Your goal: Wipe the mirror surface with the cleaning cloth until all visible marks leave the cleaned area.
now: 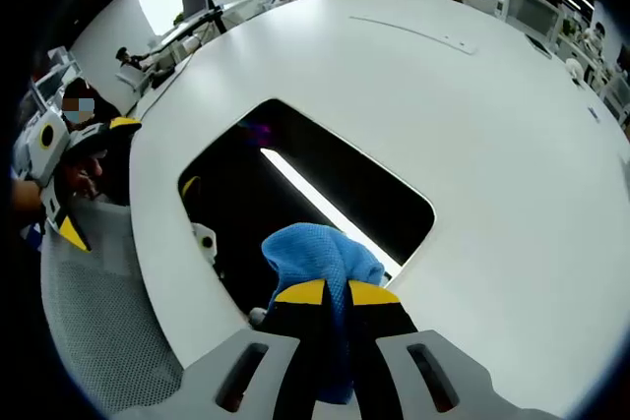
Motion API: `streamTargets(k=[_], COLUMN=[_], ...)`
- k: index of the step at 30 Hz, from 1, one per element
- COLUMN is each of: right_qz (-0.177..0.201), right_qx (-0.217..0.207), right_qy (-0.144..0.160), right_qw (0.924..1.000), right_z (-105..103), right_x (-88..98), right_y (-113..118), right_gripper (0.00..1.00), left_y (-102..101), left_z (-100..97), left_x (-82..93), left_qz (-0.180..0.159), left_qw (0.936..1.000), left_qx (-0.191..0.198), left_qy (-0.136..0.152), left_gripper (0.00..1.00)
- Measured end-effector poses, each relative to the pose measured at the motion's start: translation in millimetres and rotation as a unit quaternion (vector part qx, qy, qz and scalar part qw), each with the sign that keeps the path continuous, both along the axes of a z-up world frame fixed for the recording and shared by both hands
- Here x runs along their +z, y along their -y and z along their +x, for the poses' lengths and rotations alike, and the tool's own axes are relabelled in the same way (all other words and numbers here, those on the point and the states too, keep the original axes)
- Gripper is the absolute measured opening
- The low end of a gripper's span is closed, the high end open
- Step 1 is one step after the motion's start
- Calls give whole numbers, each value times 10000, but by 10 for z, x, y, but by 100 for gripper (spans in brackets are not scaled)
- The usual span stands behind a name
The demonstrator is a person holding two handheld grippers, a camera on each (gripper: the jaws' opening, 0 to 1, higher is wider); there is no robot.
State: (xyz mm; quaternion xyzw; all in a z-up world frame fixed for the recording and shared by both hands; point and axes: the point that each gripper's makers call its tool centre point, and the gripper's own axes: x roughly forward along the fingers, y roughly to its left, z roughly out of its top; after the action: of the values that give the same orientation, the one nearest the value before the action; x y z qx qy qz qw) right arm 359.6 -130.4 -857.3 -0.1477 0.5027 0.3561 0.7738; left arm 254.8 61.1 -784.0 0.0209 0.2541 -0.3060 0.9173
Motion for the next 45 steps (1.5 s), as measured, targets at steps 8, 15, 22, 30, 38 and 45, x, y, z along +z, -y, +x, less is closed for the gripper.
streamTargets(k=[8,15,22,30,38,45], right_qz=[-24,-76,-129,-220,-271,-280], right_qx=[-84,-105,-146,-156,-202,-221], right_qy=[-8,-21,8,41,144,155], right_qw=[10000,9999,9998,9996,9993,9992], right_z=[188,336,465,603,803,856], right_x=[-7,-1,2,4,-31,-61], right_y=[23,33,58,83,134,132], right_gripper=[2,2,2,2,2,2], left_y=[-9,-24,-18,-12,-15,-12], left_z=[8,12,8,0,9,13], left_x=[5,6,0,-9,-30,-28], left_qz=[23,51,62,72,75,38], left_qw=[10000,10000,10000,10000,10000,10000], left_qx=[14,25,-1,-19,-28,-21], left_qy=[36,52,43,25,12,7], left_gripper=[99,99,99,99,99,99])
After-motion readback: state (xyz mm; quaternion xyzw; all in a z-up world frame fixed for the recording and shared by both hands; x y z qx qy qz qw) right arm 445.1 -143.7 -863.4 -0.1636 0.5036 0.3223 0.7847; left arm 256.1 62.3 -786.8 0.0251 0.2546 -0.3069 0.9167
